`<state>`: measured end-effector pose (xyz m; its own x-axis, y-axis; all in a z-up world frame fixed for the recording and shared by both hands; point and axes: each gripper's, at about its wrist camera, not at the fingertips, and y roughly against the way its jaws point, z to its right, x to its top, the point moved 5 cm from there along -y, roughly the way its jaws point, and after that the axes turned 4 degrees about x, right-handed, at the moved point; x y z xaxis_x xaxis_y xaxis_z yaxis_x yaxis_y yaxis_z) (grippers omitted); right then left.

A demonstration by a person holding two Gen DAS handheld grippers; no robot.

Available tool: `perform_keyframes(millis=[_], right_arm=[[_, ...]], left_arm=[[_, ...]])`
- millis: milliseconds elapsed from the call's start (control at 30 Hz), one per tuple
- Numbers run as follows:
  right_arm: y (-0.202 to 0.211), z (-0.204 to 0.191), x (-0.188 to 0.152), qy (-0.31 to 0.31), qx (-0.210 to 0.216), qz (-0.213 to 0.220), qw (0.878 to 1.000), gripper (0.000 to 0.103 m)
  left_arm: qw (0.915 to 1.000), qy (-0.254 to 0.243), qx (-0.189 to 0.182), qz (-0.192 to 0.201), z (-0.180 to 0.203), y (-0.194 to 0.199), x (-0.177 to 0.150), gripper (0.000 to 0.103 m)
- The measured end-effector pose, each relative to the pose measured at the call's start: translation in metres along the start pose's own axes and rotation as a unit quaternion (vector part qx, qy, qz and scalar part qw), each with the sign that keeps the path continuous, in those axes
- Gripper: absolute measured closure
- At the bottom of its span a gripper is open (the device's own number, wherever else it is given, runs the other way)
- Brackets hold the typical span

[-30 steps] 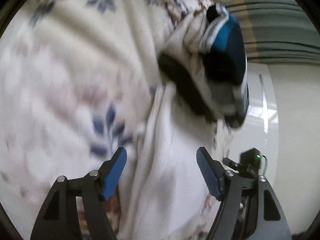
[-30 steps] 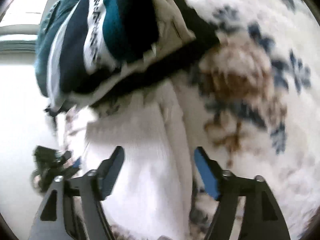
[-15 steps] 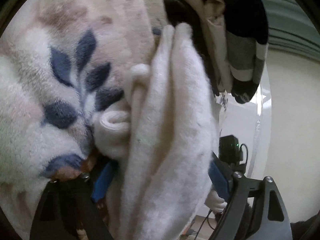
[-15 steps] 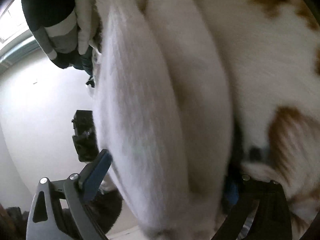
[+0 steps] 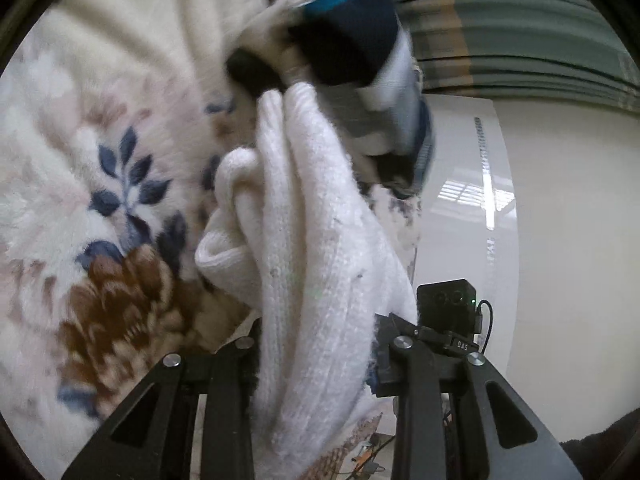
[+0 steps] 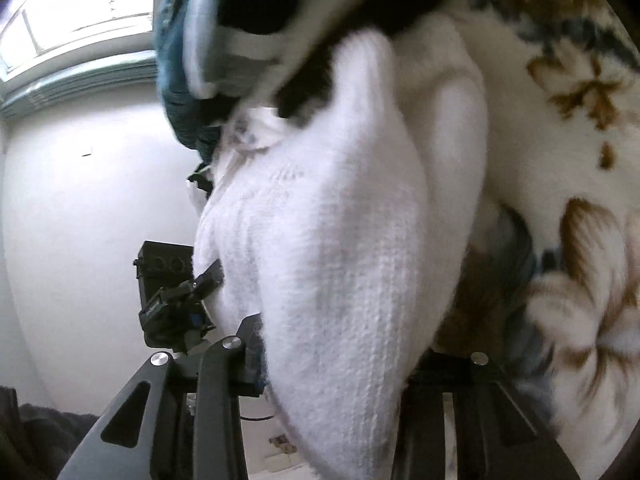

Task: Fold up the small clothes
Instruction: 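Grasp the folded white sweater with both grippers and lift it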

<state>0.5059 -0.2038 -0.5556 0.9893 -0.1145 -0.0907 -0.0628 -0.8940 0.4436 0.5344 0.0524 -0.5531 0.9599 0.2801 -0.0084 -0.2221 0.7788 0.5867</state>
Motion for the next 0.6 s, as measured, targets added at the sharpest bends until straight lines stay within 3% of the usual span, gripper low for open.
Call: perform_keyframes(millis=[133,300,433,600], right_arm=[[0.047,-0.06,-0.001,0.026,0.006,0.021,0.999,0.064],[0.112,-0.129,0.027,0.072,0.005,0.057,0.996,0.064],[0.132,-0.176,0.096,0.105,-0.003,0.092,0.99,0.064],[0.118,-0.169,0.184,0.101,-0.019,0.11,0.989,0.064]], left_arm=[[0.9996,-0.025,-0.006,0.011,0.061,0.025,0.014,0.076],[0.9965,-0.073,-0.026,0.033,0.143,0.047,0.069,0.076],[0.9917,-0.111,-0.025,0.059,0.184,0.036,0.138,0.076],[0.9926,-0.101,-0.018,0.066,0.161,-0.002,0.214,0.075]])
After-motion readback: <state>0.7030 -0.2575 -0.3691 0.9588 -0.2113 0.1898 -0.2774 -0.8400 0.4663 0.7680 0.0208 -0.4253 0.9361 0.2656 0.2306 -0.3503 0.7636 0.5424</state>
